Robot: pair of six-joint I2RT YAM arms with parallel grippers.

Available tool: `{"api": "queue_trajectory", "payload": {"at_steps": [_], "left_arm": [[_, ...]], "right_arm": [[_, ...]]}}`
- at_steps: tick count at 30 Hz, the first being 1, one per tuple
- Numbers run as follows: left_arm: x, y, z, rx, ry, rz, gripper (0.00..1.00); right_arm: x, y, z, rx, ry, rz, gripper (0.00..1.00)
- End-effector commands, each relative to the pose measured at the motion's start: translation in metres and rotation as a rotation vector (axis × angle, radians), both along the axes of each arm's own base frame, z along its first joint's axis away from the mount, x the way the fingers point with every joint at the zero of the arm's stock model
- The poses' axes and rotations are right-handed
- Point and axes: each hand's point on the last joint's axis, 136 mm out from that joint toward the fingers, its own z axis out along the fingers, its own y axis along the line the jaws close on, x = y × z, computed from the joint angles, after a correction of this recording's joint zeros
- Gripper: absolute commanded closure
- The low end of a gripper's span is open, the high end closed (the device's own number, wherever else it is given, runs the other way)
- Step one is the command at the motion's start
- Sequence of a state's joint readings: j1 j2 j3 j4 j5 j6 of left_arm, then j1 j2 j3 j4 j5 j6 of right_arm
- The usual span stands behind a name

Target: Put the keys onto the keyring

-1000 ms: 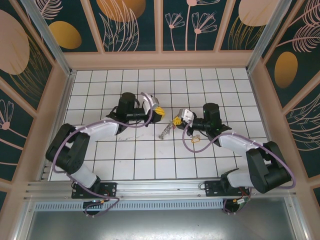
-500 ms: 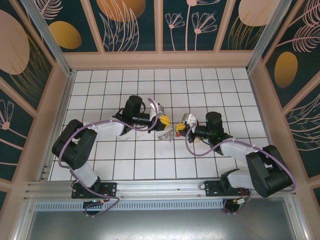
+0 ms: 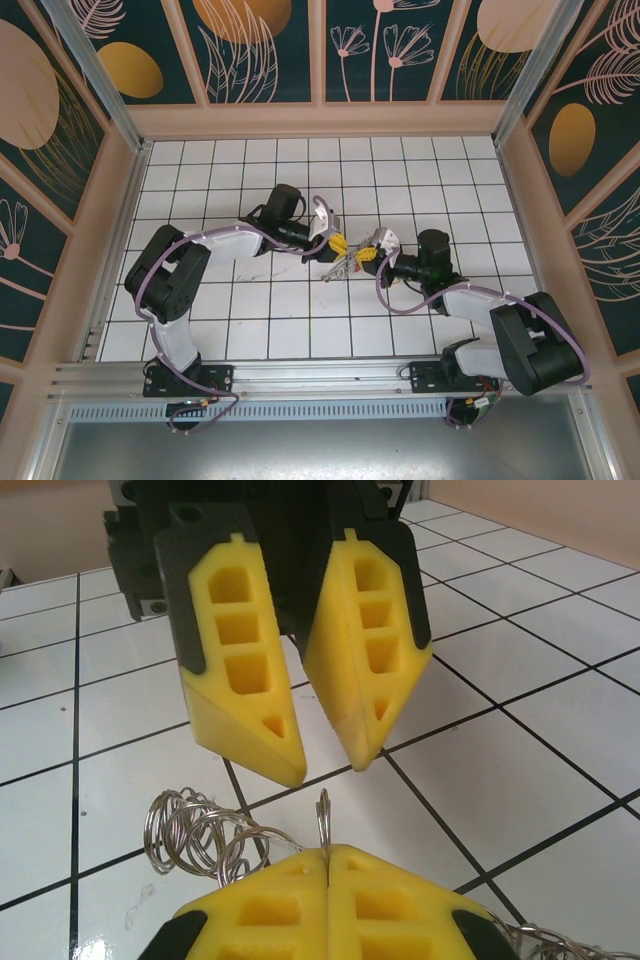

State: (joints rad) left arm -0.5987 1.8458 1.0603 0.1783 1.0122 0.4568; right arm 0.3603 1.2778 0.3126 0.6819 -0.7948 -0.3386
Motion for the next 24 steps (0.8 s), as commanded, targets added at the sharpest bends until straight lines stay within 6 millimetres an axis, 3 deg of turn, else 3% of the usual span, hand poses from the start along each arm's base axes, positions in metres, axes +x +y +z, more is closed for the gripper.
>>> {"api": "queue_trajectory", "payload": {"at_steps": [1, 24], "left_arm": [[0.0, -0.004, -0.003, 0.006, -0.028, -0.035, 0.74], [-0.003, -0.021, -0.001, -0.018, -0.021, -0.074, 0.72]], "right_arm": [[-0.003, 0.002, 0.019, 0.05, -0.066, 0.034, 1.0], [0.003, 0.006, 0.026, 0.07, -0.072, 0.058, 1.0]]}}
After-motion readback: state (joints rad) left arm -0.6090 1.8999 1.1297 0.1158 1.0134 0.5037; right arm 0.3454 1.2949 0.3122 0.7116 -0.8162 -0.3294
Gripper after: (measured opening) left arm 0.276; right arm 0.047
